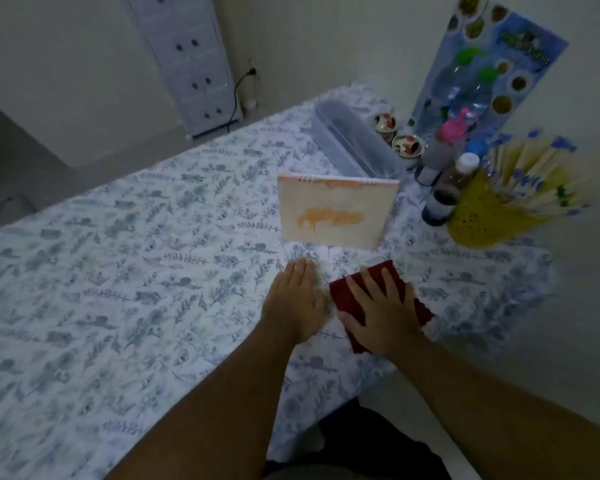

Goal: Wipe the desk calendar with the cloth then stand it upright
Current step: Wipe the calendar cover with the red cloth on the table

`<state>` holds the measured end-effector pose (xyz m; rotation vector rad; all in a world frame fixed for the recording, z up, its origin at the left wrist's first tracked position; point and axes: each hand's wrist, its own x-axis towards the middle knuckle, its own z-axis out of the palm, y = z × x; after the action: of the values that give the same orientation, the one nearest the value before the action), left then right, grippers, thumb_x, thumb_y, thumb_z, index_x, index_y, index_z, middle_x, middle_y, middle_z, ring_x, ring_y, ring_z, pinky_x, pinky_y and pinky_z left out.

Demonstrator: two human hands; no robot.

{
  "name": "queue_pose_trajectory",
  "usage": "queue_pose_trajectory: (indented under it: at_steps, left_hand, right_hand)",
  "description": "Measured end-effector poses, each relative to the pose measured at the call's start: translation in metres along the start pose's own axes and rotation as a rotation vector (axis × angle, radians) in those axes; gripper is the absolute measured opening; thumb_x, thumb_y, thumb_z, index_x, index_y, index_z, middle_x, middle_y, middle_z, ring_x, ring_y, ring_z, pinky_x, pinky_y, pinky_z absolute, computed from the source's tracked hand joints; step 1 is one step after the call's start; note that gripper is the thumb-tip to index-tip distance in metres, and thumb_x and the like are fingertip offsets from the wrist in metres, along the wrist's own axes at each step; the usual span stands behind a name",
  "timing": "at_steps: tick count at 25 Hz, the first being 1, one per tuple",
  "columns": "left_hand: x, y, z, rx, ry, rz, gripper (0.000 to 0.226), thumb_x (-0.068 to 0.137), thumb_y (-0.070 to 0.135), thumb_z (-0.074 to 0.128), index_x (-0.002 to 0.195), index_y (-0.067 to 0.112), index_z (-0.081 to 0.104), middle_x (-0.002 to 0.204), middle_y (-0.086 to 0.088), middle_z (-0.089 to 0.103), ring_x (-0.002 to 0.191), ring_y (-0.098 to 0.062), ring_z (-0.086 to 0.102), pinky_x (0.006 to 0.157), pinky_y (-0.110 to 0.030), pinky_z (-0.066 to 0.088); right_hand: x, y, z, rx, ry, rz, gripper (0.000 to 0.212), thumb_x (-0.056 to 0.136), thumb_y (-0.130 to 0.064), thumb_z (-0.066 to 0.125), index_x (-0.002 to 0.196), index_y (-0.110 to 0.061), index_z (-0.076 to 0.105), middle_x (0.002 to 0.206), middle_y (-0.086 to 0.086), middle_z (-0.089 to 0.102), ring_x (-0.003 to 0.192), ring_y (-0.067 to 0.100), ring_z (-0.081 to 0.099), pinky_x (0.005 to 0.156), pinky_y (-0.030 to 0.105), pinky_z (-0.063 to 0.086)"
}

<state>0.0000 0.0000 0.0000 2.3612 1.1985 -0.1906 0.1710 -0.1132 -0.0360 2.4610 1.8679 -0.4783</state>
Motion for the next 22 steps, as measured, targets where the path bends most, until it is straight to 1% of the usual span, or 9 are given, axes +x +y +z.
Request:
queue_pose_trajectory:
  at_steps: [2, 6, 9, 11, 12, 14, 18, 20, 22]
  left_hand:
    - [0.006, 0.007, 0.026, -0.035, -0.065, -0.025, 0.07, 0.106, 0.048, 0.018, 0.162, 0.011, -0.004, 0.171, -0.009, -0.009, 0.157, -0.023, -0.011, 0.127, -0.038, -0.003]
    - [0.004, 0.011, 0.058, 0.03, -0.075, -0.09, 0.074, 0.105, 0.047, 0.02, 0.156, 0.012, -0.022, 0.163, -0.008, -0.031, 0.149, -0.024, -0.031, 0.119, -0.038, -0.02]
    - [0.006, 0.01, 0.06, 0.017, -0.067, -0.098, 0.076, 0.104, 0.05, 0.02, 0.156, 0.014, -0.023, 0.162, -0.006, -0.033, 0.151, -0.023, -0.031, 0.122, -0.04, -0.017]
    - [0.004, 0.006, 0.057, -0.078, 0.027, -0.078, 0.073, 0.105, 0.05, 0.025, 0.163, 0.014, -0.002, 0.169, -0.005, -0.011, 0.157, -0.023, -0.013, 0.126, -0.042, -0.004]
    - [0.004, 0.005, 0.052, -0.169, 0.123, -0.077, 0.068, 0.106, 0.049, 0.03, 0.163, 0.015, 0.016, 0.17, -0.005, 0.012, 0.157, -0.025, 0.007, 0.127, -0.044, 0.009]
    - [0.017, 0.002, 0.034, -0.394, 0.347, -0.193, 0.058, 0.104, 0.046, 0.041, 0.155, 0.018, 0.038, 0.146, -0.001, 0.054, 0.136, -0.023, 0.047, 0.114, -0.047, 0.038]
    - [0.073, -0.012, -0.035, -0.887, 0.559, -0.492, 0.073, 0.099, 0.045, 0.055, 0.161, 0.021, 0.024, 0.144, -0.006, 0.049, 0.13, -0.019, 0.05, 0.105, -0.041, 0.049]
    - [0.09, -0.018, -0.07, -1.036, 0.436, -0.383, 0.072, 0.102, 0.042, 0.054, 0.162, 0.029, 0.017, 0.143, -0.001, 0.05, 0.123, -0.009, 0.054, 0.093, -0.019, 0.051]
    - [0.097, -0.018, -0.092, -1.024, 0.295, -0.209, 0.056, 0.105, 0.036, 0.05, 0.158, 0.03, 0.031, 0.138, 0.009, 0.057, 0.115, 0.004, 0.056, 0.089, -0.014, 0.049]
  right_hand:
    - [0.001, 0.004, 0.015, -0.018, -0.004, -0.007, 0.079, 0.093, -0.073, 0.028, 0.161, -0.033, 0.02, 0.169, 0.001, 0.011, 0.154, 0.039, 0.01, 0.116, 0.07, 0.004]
    - [0.001, 0.013, 0.032, 0.02, 0.102, -0.06, 0.067, 0.101, -0.055, 0.028, 0.159, -0.021, 0.029, 0.167, 0.01, 0.021, 0.153, 0.036, 0.017, 0.12, 0.062, 0.016]
    - [0.009, 0.013, 0.032, 0.093, 0.139, -0.107, 0.061, 0.104, -0.045, 0.027, 0.153, -0.013, 0.041, 0.162, 0.011, 0.036, 0.15, 0.034, 0.029, 0.115, 0.057, 0.03]
    - [0.015, 0.016, 0.035, 0.148, 0.161, -0.178, 0.054, 0.1, -0.033, 0.041, 0.149, -0.011, 0.048, 0.157, 0.009, 0.044, 0.146, 0.031, 0.036, 0.108, 0.056, 0.041]
    - [0.019, 0.019, 0.035, 0.185, 0.186, -0.216, 0.052, 0.097, -0.024, 0.05, 0.147, -0.011, 0.051, 0.155, 0.008, 0.047, 0.145, 0.03, 0.038, 0.105, 0.057, 0.044]
    - [0.028, 0.025, 0.034, 0.29, 0.208, -0.276, 0.05, 0.093, -0.011, 0.062, 0.143, -0.009, 0.055, 0.152, 0.006, 0.051, 0.144, 0.027, 0.039, 0.104, 0.058, 0.046]
    - [0.041, 0.017, 0.014, 0.416, 0.265, -0.363, 0.047, 0.098, -0.016, 0.049, 0.144, -0.005, 0.052, 0.155, 0.006, 0.045, 0.148, 0.024, 0.031, 0.119, 0.048, 0.031]
    - [0.048, 0.008, -0.005, 0.434, 0.315, -0.369, 0.049, 0.099, -0.019, 0.043, 0.145, -0.004, 0.05, 0.156, 0.009, 0.042, 0.15, 0.025, 0.028, 0.122, 0.044, 0.024]
    - [0.058, 0.0, -0.021, 0.455, 0.366, -0.351, 0.049, 0.103, -0.023, 0.039, 0.146, -0.002, 0.049, 0.157, 0.01, 0.04, 0.151, 0.023, 0.024, 0.125, 0.038, 0.015]
